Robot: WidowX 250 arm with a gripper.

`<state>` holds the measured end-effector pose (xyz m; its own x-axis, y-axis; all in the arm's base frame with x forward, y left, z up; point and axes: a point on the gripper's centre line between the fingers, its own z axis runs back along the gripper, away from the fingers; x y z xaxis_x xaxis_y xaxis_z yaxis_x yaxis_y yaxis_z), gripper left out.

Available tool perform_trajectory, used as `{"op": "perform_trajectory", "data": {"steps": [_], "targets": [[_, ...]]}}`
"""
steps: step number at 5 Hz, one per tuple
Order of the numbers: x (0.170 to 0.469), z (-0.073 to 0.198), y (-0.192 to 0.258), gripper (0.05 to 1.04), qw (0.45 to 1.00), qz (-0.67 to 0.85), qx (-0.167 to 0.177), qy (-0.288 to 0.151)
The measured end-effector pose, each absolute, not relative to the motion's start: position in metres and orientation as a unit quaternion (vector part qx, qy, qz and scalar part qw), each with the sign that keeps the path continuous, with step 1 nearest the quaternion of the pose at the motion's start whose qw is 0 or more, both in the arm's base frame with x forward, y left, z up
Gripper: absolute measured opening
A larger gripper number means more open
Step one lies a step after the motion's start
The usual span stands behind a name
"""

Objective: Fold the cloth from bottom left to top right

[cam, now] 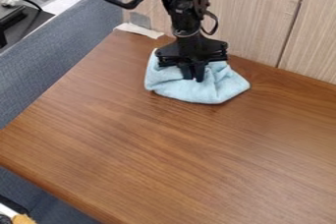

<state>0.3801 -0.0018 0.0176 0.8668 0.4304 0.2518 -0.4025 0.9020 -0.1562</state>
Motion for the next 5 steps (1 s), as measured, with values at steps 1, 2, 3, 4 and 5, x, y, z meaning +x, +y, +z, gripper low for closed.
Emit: {"op": "perform_trajectory", "data": {"steps": [1,2,3,4,5], "targets": [[0.375,0.019,0.0,0.449,0.966,0.218,-0.042,-0.134],[0.367,0.027,0.001,0.72,0.966,0.222,-0.037,-0.131],[0.362,0.032,-0.001,0.973,0.967,0.216,-0.04,-0.128],[0.36,0.047,0.0,1.004,0.966,0.213,-0.042,-0.142],[0.354,0.068,0.0,1.0,0.964,0.209,-0.05,-0.158]]}}
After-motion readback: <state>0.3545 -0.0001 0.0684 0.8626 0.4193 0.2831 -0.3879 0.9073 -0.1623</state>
